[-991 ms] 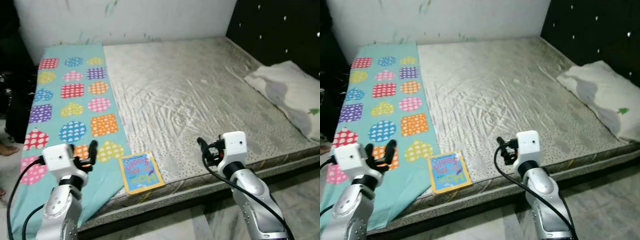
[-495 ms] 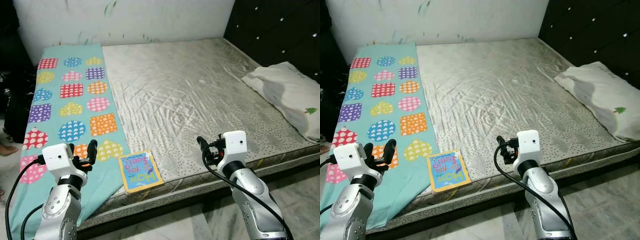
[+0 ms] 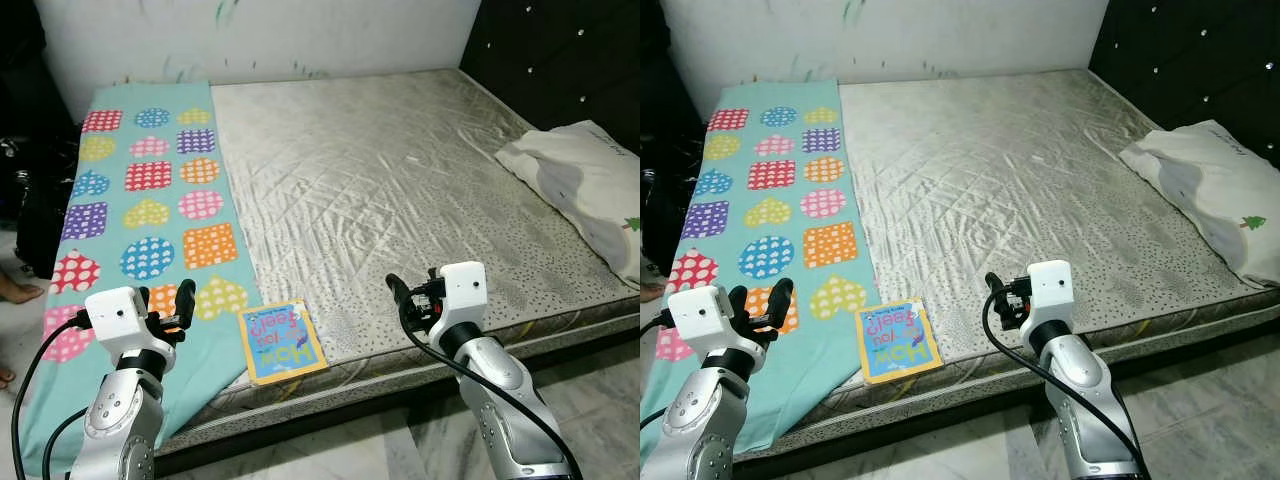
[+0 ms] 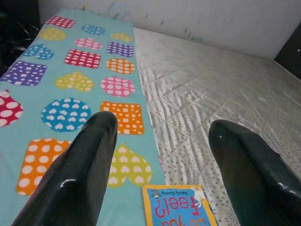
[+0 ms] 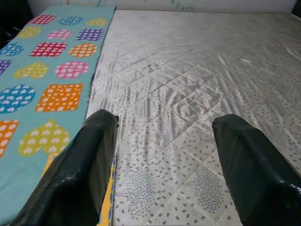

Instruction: Clean up the room

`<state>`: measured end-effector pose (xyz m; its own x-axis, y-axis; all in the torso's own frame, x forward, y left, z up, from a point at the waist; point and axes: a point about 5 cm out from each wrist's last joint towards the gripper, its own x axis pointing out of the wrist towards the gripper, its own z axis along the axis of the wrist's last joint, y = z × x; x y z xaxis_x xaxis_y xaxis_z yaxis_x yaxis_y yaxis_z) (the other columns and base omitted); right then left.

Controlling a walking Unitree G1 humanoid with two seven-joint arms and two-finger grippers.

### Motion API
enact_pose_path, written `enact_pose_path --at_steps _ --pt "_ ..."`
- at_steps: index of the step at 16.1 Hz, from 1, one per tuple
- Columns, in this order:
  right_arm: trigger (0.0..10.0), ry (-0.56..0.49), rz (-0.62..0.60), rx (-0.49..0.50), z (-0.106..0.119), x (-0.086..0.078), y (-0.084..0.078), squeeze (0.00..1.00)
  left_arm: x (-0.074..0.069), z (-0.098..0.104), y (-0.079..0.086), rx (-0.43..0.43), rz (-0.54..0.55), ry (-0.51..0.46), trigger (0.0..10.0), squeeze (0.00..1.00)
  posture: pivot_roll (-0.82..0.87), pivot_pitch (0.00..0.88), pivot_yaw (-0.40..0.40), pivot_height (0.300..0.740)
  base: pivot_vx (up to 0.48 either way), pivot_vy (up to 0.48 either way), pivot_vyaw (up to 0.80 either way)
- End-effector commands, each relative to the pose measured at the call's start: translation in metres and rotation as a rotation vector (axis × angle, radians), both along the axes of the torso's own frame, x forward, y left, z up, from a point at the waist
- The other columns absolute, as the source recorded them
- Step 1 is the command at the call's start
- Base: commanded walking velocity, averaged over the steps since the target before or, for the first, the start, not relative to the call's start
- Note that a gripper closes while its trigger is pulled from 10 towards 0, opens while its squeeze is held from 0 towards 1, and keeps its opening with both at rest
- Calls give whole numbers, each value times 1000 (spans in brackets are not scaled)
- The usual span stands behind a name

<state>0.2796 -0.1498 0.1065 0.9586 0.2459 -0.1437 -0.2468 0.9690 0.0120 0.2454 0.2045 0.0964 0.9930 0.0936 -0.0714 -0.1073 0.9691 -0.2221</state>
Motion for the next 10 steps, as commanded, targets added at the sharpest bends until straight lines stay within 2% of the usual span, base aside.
enact_pose_path --at_steps 1,6,10 --pt "10000 -10 18 -5 3 -1 1 0 -1 -3 0 -5 8 21 10000 0 -118 72 -39 740 0 0 0" --pt "10000 -4 28 -1 3 -4 2 0 -1 -3 -3 -23 -7 24 10000 0 -126 92 -39 699 0 0 0" --pt "10000 5 35 -11 1 -4 1 0 1 1 -8 -33 -41 0 10000 0 -129 99 -43 695 0 0 0"
